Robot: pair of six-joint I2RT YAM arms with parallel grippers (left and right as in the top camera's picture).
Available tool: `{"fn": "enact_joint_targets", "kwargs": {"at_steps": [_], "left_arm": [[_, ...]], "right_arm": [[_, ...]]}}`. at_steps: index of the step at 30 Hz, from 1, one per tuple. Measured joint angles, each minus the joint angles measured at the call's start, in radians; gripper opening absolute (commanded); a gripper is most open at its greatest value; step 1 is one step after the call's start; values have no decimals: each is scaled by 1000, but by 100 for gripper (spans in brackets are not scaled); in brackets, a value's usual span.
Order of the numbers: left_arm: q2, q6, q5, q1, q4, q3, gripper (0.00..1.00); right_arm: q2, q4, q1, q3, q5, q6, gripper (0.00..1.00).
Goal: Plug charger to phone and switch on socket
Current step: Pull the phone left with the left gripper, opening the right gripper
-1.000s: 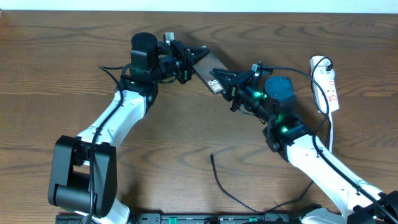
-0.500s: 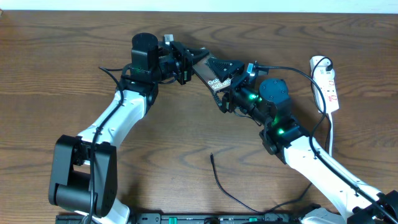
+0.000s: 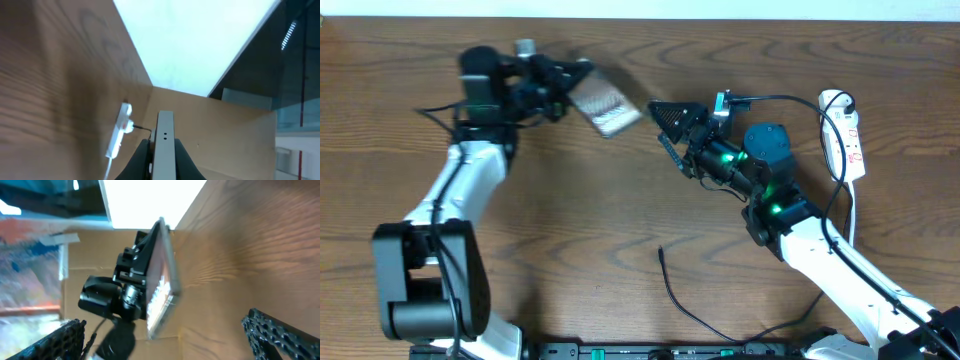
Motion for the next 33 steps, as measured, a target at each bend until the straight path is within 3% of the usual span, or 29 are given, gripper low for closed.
{"fn": "enact_joint_targets", "kwargs": {"at_steps": [8,12,18,22,27,33], "left_arm": [[0,265,285,148,2,0,7],[0,416,415,147,2,0,7],[0,550,487,147,3,0,7],[0,608,499,150,3,0,7],[0,652,503,176,3,0,7],[0,671,503,237,3,-2,8]], "right_arm": [[0,-79,-7,4,-90,-300,99],[1,-385,-8,71,-83,-452,99],[37,-946,16,295,-12,-658,99],[84,-1152,78,354,66,-773,99],[176,-1192,164,346,121,-876,99],[262,-1143,243,340,158,-846,98]]}}
